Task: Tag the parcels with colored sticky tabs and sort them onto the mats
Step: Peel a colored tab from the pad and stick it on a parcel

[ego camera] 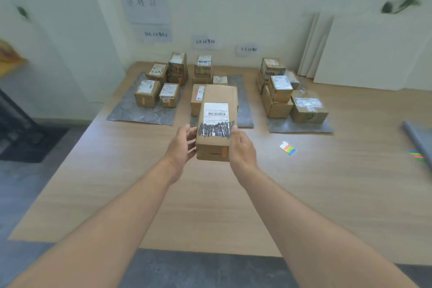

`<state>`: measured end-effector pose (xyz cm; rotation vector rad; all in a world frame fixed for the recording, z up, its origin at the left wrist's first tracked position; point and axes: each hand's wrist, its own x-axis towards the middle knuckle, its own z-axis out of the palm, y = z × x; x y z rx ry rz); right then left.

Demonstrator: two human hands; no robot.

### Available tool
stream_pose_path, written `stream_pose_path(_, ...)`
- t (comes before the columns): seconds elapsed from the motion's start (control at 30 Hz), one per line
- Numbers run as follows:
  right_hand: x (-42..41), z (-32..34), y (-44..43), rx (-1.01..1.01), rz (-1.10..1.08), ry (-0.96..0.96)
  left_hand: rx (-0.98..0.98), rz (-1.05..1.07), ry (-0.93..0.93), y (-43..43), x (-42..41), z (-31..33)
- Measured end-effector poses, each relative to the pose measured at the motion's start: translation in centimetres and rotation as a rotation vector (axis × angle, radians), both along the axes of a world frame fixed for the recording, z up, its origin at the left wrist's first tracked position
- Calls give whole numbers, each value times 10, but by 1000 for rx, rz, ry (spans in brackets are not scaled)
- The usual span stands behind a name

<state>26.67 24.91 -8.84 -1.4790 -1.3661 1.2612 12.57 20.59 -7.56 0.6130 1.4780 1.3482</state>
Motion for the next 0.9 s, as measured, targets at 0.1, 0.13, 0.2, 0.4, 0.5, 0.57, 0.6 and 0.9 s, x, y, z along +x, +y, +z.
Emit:
stream_pose_path(0.1,7,46,1,45,31,-1,24,-7,81,-2,3,50)
stream_pose_path(0.13,9,58,3,60,44,2,33,-5,100,-3,5,64)
stream_pose_path(0.2,15,82,3,96,56,8,59,7,105,-6,12,88)
stream_pose_path(0.4,40,124,-2,177,129,-90,101,38,74,-18,28,119)
stream_pose_path(0.5,37,122,-2,183,168,-94,108,51,62,-21,25,119)
stream_pose_path(0.57,28,115,0,175,171,-68,108,62,62,-21,20,115)
stream_pose_path(0.6,23,112,0,166,173,-56,107,69,60,-22,16,113)
stream_pose_path(0.9,-79,105,10,146,206,2,115,116,45,-17,-81,106)
